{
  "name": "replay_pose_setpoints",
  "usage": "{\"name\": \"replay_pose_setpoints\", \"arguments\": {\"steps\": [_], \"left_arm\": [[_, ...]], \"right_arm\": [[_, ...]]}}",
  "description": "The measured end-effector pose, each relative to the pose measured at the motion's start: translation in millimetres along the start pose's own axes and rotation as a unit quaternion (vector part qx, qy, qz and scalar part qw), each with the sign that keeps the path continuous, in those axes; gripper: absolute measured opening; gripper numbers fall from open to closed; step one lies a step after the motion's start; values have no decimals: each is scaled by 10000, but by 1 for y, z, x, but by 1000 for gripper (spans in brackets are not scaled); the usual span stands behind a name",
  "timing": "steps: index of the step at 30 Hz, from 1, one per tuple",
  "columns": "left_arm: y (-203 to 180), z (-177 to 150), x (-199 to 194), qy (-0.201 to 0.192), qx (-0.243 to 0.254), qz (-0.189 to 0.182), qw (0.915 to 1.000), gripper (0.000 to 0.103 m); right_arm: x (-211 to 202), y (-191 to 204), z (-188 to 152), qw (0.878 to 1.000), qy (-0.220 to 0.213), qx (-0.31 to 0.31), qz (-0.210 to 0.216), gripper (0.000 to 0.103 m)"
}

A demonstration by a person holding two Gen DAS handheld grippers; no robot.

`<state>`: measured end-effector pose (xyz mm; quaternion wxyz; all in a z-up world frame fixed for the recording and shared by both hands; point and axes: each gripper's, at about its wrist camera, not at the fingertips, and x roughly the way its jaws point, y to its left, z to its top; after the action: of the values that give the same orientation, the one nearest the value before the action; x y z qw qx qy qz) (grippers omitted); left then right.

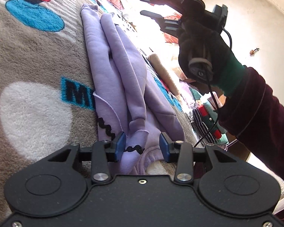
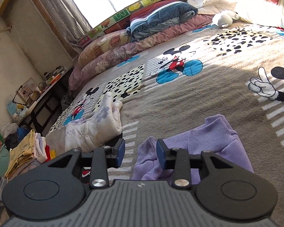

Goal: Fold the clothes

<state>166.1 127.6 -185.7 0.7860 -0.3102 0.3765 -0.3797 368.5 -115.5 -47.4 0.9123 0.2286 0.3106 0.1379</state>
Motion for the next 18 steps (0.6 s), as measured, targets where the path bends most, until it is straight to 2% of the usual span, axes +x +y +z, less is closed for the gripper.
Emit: {"name": "replay_pose_setpoints", "arguments": {"steps": [1,3,6,12,16,18], "left_arm": [[0,0,-1,-30,-32,-23,10000,40],[-1,0,-4,-108,-89,-98,9999,48],[-3,-1,-8,-224,-162,-208,9994,59],[7,-3,-20,-438,-511,-474,9966,61],[9,3,-42,-957,-648,-596,9915,61],[12,6,-53,-1251,-770,-602,9873,61]], "right_arm": [[-11,0,-5,9998,35,-167,92,38],[-37,0,-21,9983,138,-496,256,38],[-75,1,-59,9964,79,-810,223,40],[-141,1,-132,9918,-52,-1271,121,47],[-162,3,-168,9896,-167,-1430,0,47],[-171,15,-188,9816,-245,-1893,-22,47]]}}
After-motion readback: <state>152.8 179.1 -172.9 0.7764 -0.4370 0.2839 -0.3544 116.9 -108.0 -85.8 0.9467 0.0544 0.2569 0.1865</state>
